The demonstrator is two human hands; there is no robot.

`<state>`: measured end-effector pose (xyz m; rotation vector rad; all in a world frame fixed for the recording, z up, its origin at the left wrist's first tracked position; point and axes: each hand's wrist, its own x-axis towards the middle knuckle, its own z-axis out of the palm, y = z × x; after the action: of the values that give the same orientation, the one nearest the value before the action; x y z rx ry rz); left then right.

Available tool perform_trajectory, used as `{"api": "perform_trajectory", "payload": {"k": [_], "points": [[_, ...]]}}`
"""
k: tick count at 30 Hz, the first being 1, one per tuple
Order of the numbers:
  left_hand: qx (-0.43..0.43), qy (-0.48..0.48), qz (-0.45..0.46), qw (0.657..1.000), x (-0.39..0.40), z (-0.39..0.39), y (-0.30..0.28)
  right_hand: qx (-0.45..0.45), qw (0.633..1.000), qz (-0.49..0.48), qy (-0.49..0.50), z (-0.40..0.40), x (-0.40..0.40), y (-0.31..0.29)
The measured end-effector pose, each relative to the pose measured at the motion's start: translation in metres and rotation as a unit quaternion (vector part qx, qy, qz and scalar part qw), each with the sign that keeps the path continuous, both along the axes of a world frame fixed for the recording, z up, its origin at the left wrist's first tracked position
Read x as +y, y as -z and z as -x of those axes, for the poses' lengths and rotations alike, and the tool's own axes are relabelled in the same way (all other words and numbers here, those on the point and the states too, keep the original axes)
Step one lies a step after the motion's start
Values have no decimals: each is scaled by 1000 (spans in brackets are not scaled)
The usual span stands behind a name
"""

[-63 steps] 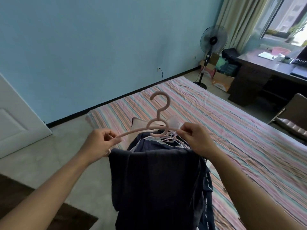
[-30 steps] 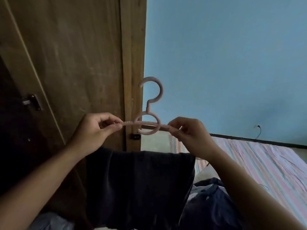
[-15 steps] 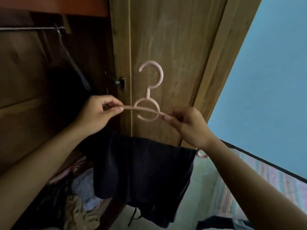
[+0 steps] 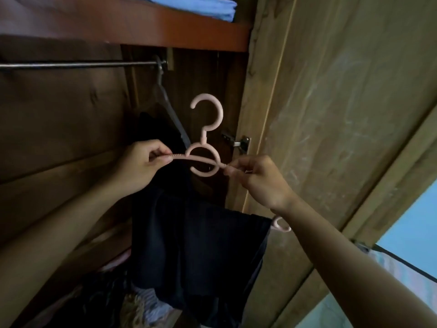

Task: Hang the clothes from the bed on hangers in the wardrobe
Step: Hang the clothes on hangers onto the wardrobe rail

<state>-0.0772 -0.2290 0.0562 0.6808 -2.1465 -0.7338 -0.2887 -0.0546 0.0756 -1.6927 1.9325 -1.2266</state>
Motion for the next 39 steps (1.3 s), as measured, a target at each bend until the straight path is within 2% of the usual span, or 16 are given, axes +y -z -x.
{"api": "perform_trajectory", "payload": {"k": [4,8,14,18,22,26,28,39], "points": [[-23,-20,24,999,-35,-16,-8,-64,998,-13,9,-20,-45,-1],[-32,-94,75,992,-56,-26,-19,-114,993,-35,21,-38,-87,-2],[-86,-192,170,963,-72,-32,-34,-231,971,-56,16,-51,-144,-5],[-149,-264,226,926,-95,-36,-36,-254,965,-59,15,-53,-179,-16],[-241,-303,308,869,-122,-40,-37,-289,956,-51,7,-52,-210,-28],[-296,-340,334,828,-140,-43,-43,-333,942,-46,-15,-47,-234,-40],[-307,-353,341,816,-148,-43,-46,-334,941,-46,-15,-43,-245,-45],[-323,-371,355,795,-154,-37,-51,-318,947,-41,-7,-46,-288,-54]]}}
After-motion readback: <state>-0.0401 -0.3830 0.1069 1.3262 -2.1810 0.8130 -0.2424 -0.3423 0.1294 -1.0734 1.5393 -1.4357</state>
